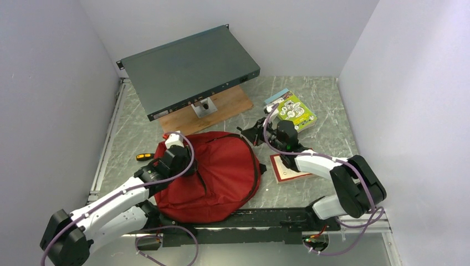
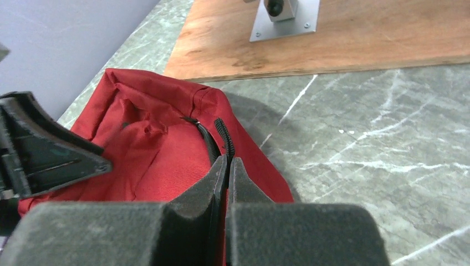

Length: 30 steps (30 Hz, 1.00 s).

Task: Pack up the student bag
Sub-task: Unzip the student bag at the center of the board.

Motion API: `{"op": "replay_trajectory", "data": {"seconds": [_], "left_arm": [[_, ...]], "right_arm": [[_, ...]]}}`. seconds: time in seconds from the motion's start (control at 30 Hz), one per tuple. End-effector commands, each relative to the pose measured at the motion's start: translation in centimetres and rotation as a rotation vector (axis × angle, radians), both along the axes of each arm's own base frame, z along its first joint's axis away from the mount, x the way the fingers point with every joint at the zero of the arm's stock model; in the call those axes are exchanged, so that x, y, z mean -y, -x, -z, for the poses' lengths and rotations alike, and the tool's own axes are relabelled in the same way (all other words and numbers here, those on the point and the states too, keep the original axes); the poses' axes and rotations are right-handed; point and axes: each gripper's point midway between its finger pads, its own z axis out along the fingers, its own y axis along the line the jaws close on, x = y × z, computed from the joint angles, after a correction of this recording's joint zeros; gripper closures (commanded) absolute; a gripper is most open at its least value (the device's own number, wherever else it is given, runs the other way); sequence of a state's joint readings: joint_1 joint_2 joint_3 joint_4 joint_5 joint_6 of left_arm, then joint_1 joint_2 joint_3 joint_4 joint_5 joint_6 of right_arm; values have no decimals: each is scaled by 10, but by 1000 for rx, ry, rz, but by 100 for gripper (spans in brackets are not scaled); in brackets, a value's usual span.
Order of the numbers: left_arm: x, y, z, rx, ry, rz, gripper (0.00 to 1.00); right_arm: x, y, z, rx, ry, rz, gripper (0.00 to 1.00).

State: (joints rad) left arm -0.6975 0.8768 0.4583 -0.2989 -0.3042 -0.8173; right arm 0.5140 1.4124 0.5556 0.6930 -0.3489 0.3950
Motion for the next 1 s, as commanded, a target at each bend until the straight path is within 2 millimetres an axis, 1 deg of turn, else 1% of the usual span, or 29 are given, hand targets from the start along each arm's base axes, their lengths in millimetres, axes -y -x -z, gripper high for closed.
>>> {"op": "replay_trajectory", "data": {"seconds": [0.0, 0.1, 0.17, 0.2, 0.3, 0.33, 0.4, 0.43, 0.5, 0.57, 0.7, 0.83, 0.97], "left_arm": [[2, 3, -30, 78, 8, 95, 47], [23, 7, -58, 128, 80, 212, 28], [40, 8, -82, 161, 120, 309, 19], [48, 8, -91, 170, 136, 347, 15], [70, 4, -115, 200, 165, 449, 9], [76, 0, -121, 207, 164, 469, 6], [88, -10, -127, 208, 145, 506, 3], [93, -16, -127, 200, 129, 519, 1], [101, -30, -127, 198, 94, 534, 0], [114, -43, -119, 200, 68, 572, 0], [128, -61, -100, 197, 35, 618, 0], [133, -70, -76, 180, 39, 642, 0], [140, -71, -71, 193, 66, 671, 1]], "right_arm": [[-2, -11, -30, 25, -57, 4, 100], [-8, -9, -42, 54, -103, -29, 100], [-12, -8, -47, 53, -107, -53, 100], [-14, -8, -47, 46, -107, -64, 100], [-17, -6, -53, 28, -127, -82, 100], [-18, -5, -55, 18, -135, -92, 100], [-20, -3, -59, -15, -155, -101, 100], [-22, -1, -59, -35, -160, -112, 100], [-25, 2, -63, -56, -171, -130, 100], [-25, 6, -66, -65, -194, -138, 100], [-24, 10, -70, -79, -228, -141, 100], [-24, 15, -72, -83, -237, -154, 100], [-24, 17, -72, -87, -235, -161, 100]]}}
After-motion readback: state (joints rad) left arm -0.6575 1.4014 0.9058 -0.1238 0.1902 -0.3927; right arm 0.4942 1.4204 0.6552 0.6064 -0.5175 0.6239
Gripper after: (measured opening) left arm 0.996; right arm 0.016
